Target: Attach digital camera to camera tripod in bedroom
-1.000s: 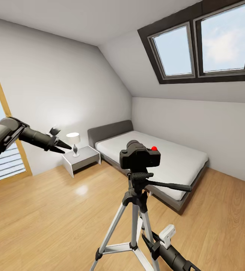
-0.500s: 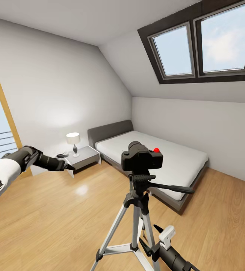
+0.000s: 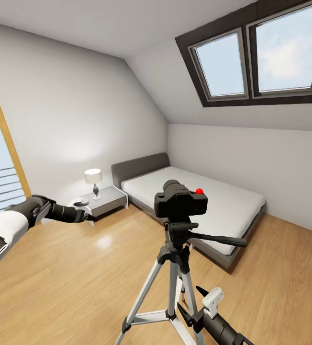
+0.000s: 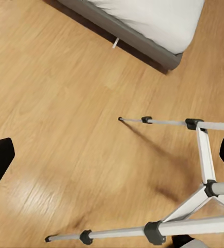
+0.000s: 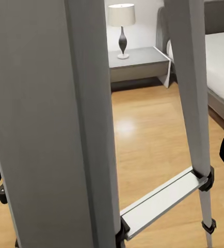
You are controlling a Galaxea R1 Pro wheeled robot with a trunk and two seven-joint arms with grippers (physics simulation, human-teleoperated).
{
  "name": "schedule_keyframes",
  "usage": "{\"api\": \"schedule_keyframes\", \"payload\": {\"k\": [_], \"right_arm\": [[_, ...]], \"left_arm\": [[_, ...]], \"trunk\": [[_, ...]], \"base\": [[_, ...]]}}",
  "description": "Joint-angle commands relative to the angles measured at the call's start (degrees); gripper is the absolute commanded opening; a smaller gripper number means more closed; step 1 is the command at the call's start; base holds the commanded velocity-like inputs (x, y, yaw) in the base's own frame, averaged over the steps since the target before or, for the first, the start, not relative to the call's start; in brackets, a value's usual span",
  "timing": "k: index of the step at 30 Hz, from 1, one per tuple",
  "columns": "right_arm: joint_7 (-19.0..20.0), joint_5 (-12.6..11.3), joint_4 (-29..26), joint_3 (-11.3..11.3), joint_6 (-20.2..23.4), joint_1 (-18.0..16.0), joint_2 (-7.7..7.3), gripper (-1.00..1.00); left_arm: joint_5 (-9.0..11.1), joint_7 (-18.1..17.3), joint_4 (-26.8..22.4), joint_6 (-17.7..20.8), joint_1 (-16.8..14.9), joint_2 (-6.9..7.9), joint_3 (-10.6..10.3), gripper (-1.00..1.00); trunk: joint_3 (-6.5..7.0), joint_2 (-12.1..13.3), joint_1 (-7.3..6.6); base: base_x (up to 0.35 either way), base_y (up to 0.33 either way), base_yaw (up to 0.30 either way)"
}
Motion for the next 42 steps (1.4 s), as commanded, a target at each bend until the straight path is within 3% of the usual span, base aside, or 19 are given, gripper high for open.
{"api": "schedule_keyframes", "payload": {"k": [1, 13, 18, 20, 28, 34, 37, 40, 42], "right_arm": [[0.1, -0.1, 0.0, 0.1, -0.2, 0.0, -0.05, 1.00], [0.3, -0.1, 0.6, 0.0, -1.1, 0.0, -0.41, 1.00], [0.4, -0.1, 4.3, 0.0, -4.8, 0.2, -0.82, 1.00], [0.4, -0.1, 9.8, -0.1, -10.6, 0.2, -1.80, 1.00], [0.4, -0.2, 21.8, -0.1, -23.4, 0.3, -4.33, 1.00], [0.2, -0.2, 33.9, -0.1, -35.9, 0.3, -5.86, 1.00], [0.2, -0.2, 43.7, -0.1, -42.9, 0.3, -6.62, 1.00], [0.2, -0.2, 51.5, -0.1, -44.5, 0.3, -7.51, 1.00], [0.1, -0.3, 53.8, -0.1, -44.5, 0.3, -8.06, 1.00]], "left_arm": [[0.6, -0.1, -0.1, 0.4, 0.2, 0.04, -0.4, 1.00], [0.7, 0.0, -0.1, 0.1, 1.4, -0.31, -0.4, 1.00], [0.7, 0.4, -0.1, 0.0, 2.1, -0.38, -0.4, 1.00], [0.7, 1.0, 0.0, 0.0, 2.6, -0.39, -0.4, 1.00], [0.8, 2.2, 0.0, -0.1, 3.4, -0.33, -0.4, 1.00], [0.8, 3.7, 0.0, -0.1, 4.5, -0.31, -0.4, 1.00], [0.8, 4.2, 0.0, -0.1, 5.0, -0.31, -0.4, 1.00], [0.8, 4.8, 0.0, 0.0, 6.8, -0.31, -0.4, 1.00], [0.8, 5.4, 0.0, 0.0, 7.6, -0.31, -0.4, 1.00]], "trunk": [[-0.02, 0.0, 0.02], [-0.02, 0.0, 0.02], [-0.02, 0.0, 0.02], [-0.02, 0.0, 0.02], [-0.02, 0.0, 0.02], [-0.02, 0.0, 0.02], [-0.02, 0.0, 0.02], [-0.02, 0.0, 0.02], [-0.02, 0.0, 0.02]], "base": [[0.000, 0.000, 0.000], [0.000, 0.000, 0.000], [0.000, 0.000, 0.000], [0.000, 0.000, 0.000], [0.000, 0.000, 0.000], [0.000, 0.000, 0.000], [0.000, 0.000, 0.000], [0.000, 0.000, 0.000], [0.000, 0.000, 0.000]]}}
